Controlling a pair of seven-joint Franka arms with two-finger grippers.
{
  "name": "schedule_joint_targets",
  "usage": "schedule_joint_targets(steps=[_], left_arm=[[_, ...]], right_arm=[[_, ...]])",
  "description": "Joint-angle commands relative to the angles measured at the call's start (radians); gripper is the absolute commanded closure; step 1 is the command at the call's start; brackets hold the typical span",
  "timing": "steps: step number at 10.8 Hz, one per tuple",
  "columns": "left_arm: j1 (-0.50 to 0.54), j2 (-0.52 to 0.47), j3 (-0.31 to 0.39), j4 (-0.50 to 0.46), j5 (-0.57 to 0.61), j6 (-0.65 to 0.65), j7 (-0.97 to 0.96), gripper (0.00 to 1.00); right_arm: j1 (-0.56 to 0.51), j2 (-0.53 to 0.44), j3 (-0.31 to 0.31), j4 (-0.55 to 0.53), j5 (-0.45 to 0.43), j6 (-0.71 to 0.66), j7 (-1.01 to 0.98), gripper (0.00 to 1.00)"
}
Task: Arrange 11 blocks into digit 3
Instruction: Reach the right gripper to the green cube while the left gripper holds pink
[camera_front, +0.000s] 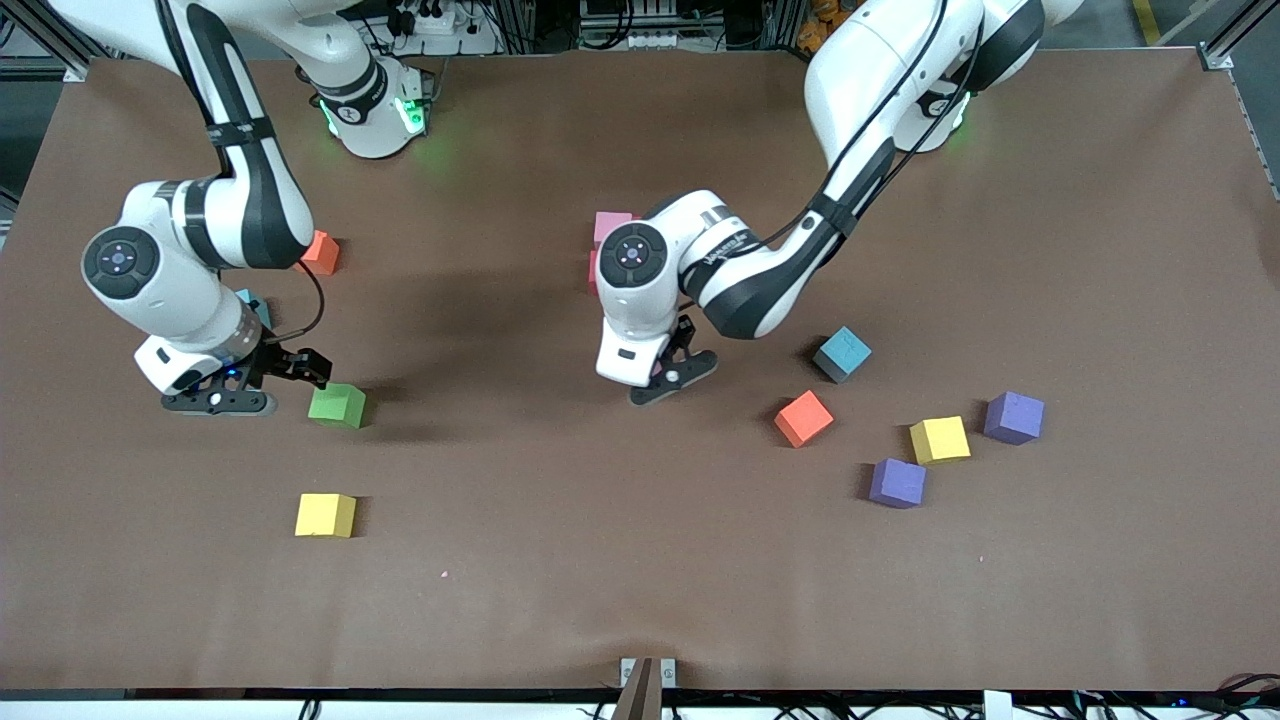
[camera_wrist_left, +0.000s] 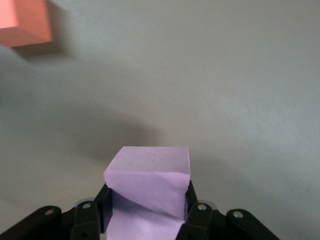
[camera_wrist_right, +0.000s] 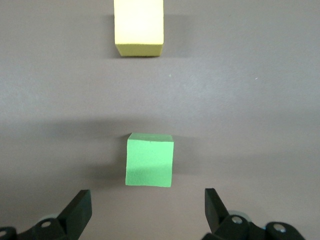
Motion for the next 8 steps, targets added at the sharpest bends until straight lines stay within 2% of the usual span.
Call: schedule_joint_targets(steps=[1, 5, 8], left_arm=[[0.049, -0.052, -0.008, -0.076, -0.024, -0.018, -0.106, 0.54], [0.161, -0.112, -0.01, -0.159, -0.056, -0.021, -0.186, 0.53], [0.191, -0.15, -0.01, -0.198, -0.061, -0.019, -0.188, 0.53]], right_arm=[[-0.061, -0.021, 0.019, -0.09, -0.013, 0.108, -0.059, 0.0], [-0.161, 0.029, 0.098, -0.093, -0.011, 0.14, -0.069, 0.0], [-0.17, 0.092, 0.123, -0.087, 0.002, 0.199, -0.047, 0.0]])
